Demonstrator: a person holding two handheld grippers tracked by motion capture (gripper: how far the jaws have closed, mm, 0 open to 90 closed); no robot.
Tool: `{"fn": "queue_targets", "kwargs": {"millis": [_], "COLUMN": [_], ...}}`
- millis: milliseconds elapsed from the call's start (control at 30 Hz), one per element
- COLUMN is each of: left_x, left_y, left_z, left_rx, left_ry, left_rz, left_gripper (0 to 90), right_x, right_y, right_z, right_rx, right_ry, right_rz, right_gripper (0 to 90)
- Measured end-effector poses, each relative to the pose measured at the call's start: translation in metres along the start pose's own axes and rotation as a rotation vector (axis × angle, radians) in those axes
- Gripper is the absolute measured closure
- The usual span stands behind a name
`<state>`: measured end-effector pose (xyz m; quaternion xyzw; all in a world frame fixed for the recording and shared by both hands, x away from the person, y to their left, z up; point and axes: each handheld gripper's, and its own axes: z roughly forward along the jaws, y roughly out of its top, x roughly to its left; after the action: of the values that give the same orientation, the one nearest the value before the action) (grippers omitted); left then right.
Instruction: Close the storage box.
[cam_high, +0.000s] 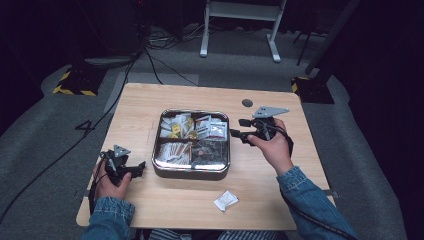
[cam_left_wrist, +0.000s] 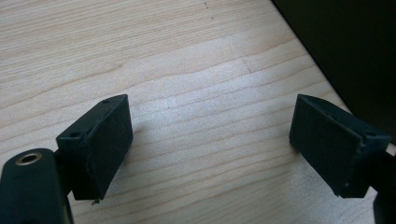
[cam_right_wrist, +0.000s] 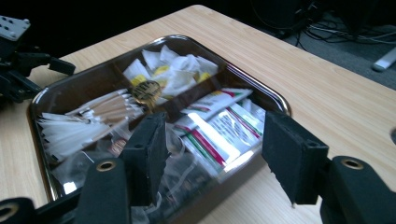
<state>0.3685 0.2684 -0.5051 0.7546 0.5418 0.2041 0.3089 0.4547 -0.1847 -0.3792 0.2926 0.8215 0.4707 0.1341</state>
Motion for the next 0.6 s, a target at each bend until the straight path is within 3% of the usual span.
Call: {"fn": "queue_targets", "kwargs": {"millis": [400,533,600], "left_x": [-0.001,-0.001,-0.001], "left_y": [0.002,0.002,0.002], "left_z": [0.002,0.002,0.002], "left_rx": [0.001,0.001,0.001], "left_ry": [0.005,0.006,0.006], "left_rz": [-0.005,-0.007,-0.007], "left_gripper": [13.3,13.3,13.3], "right_x": [-0.027,-0.034,-0.039], "right_y": [-0.038,-0.053,-0.062], "right_z": [-0.032,-0.039,-0.042], "right_rx": [0.004,0.019,0.011], "right_ry": [-0.064,-0.094,-0.101], "right_rz": [0.07,0.043,0.061], "right_gripper": [41.2,41.4,41.4]}}
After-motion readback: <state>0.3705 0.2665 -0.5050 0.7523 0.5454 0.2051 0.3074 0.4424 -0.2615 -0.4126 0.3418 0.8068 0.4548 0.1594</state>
